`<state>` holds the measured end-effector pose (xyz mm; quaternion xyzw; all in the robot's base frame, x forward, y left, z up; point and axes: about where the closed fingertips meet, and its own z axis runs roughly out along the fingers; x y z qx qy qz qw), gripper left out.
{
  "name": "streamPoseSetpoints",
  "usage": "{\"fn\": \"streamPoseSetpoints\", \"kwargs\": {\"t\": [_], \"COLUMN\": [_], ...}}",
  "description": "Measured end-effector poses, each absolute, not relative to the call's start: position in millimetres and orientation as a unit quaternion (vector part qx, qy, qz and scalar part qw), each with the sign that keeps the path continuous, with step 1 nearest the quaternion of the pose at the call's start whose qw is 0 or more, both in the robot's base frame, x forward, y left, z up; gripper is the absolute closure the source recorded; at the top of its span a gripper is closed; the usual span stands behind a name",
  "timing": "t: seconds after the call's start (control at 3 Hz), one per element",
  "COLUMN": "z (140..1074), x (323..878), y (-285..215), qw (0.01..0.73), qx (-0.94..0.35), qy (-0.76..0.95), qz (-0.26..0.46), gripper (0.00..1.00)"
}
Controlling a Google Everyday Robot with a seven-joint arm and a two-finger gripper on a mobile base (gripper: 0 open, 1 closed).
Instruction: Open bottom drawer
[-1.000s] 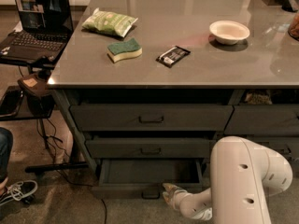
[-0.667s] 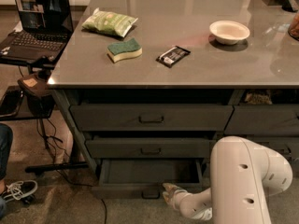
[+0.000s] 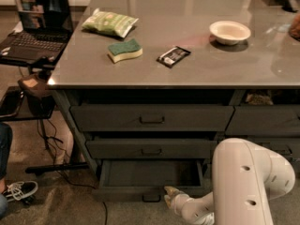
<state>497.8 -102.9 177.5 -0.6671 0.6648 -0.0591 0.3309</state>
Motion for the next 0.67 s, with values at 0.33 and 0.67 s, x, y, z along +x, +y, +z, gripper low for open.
{"fn": "streamPoseSetpoints", "kwargs": {"t": [0.33, 0.67], "z": [182.4, 177.8], "x": [497.7, 481.6], "y": [-102.9, -105.7], "qw": [0.331, 0.329], "qx": [-0.667, -0.659], "qy": [0.665, 0.674], "qz": [-0.059, -0.06], "gripper": [1.0, 1.0]}}
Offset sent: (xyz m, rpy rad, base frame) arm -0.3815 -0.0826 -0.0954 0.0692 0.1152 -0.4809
